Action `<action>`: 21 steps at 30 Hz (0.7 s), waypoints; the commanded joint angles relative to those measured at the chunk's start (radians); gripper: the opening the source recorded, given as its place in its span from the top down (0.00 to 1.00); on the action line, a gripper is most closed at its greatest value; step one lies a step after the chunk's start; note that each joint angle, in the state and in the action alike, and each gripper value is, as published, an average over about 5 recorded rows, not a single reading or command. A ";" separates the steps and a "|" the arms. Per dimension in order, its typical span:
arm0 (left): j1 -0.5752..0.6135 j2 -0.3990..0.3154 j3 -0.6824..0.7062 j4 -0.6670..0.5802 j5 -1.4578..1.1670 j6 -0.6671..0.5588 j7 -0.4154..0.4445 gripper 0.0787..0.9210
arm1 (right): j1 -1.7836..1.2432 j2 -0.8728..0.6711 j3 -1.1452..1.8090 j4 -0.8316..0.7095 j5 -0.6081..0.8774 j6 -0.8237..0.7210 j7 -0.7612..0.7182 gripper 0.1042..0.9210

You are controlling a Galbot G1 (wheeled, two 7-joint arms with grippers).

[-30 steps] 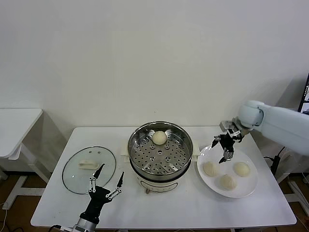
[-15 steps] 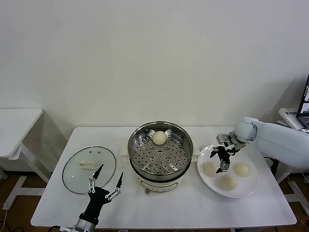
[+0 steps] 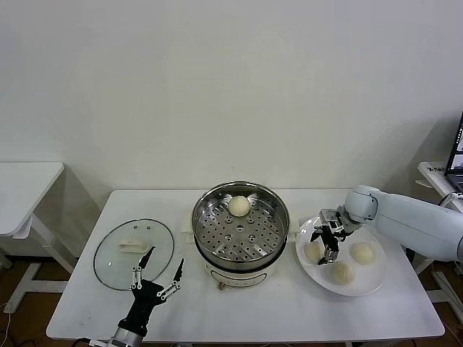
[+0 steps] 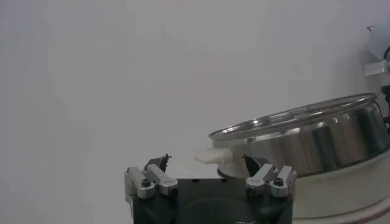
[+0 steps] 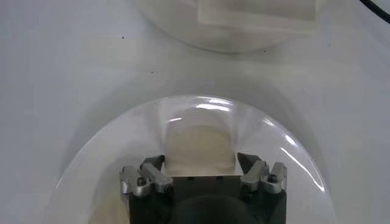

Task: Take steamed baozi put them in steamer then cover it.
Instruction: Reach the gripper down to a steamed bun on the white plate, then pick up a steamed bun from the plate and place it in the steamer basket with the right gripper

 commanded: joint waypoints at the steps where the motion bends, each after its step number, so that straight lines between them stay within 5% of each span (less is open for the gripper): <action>1: 0.000 0.002 0.000 -0.001 -0.001 0.000 -0.002 0.12 | 0.031 -0.011 -0.005 0.017 -0.007 -0.001 -0.006 0.26; 10: -0.009 0.009 0.009 -0.006 -0.002 0.004 -0.002 0.12 | 0.382 -0.027 -0.136 0.080 0.022 -0.005 -0.218 0.28; 21: -0.014 0.014 0.027 -0.020 -0.002 0.002 -0.002 0.12 | 0.786 0.161 -0.295 0.207 0.235 -0.053 -0.356 0.28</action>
